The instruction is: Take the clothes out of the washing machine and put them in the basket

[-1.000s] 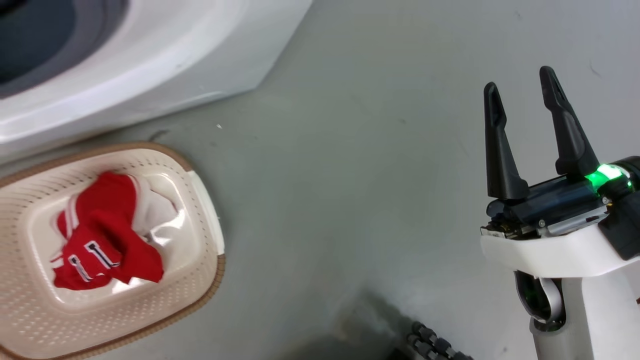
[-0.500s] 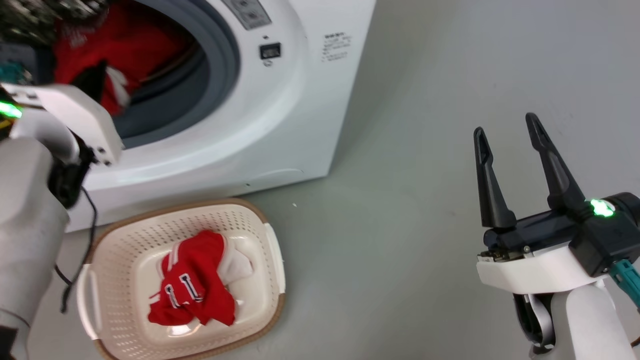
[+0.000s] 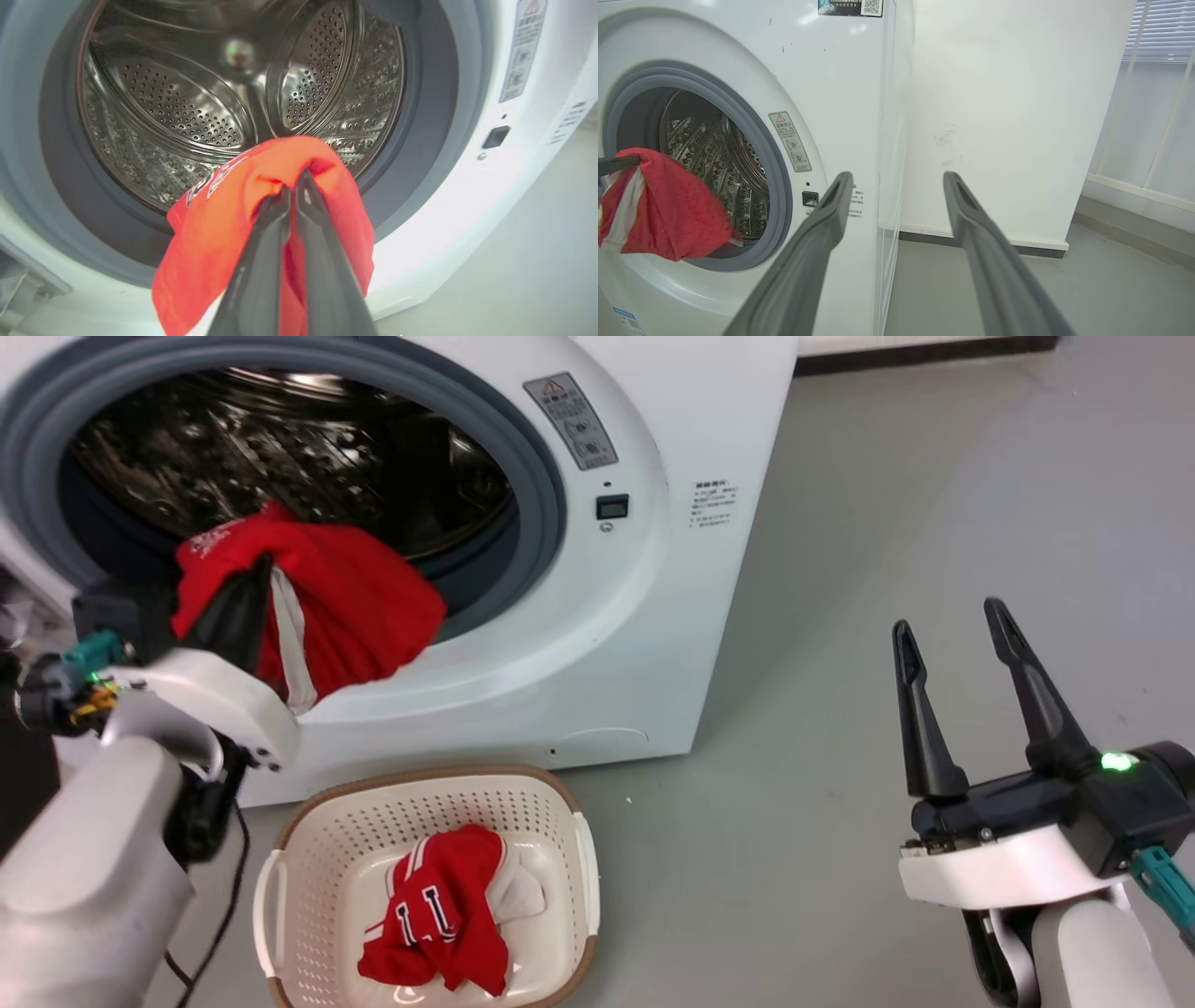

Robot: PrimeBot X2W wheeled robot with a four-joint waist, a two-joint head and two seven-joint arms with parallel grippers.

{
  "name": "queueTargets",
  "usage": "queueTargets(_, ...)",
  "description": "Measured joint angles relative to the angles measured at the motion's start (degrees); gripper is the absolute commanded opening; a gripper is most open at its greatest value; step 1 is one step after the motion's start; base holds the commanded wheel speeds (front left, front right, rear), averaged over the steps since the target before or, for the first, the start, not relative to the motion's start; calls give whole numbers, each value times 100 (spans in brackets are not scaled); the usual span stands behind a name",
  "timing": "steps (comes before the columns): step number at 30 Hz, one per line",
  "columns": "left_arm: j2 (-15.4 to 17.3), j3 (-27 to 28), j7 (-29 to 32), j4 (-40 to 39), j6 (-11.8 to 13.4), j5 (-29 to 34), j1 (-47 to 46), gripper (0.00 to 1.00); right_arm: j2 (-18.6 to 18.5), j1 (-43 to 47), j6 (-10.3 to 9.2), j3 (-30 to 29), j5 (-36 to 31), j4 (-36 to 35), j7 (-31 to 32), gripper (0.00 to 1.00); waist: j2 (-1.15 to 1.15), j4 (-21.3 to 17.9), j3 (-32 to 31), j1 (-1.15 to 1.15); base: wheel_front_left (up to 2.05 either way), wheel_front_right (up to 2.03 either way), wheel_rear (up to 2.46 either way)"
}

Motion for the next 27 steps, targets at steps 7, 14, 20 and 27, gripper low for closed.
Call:
queueTargets(7,109,170,-92,-1627,793,36,1112,0,0,112,0,4,-11,53,0,100,0,182,-321,0,0,0,0)
queueTargets(14,154,-71,219,-2375,1060,-116,1950,0,-1,112,0,-25,-18,-30,0,100,0,206,-158,1,0,0,0)
queueTargets(20,23,-345,421,-1878,848,-210,2115,0,-1,61,0,8,-48,-104,0,100,0,165,195,1,0,0,0)
queueTargets(27,-320,-511,397,-502,394,-226,1644,0,-1,-193,0,12,-105,-281,0,100,0,55,835,2,0,0,0)
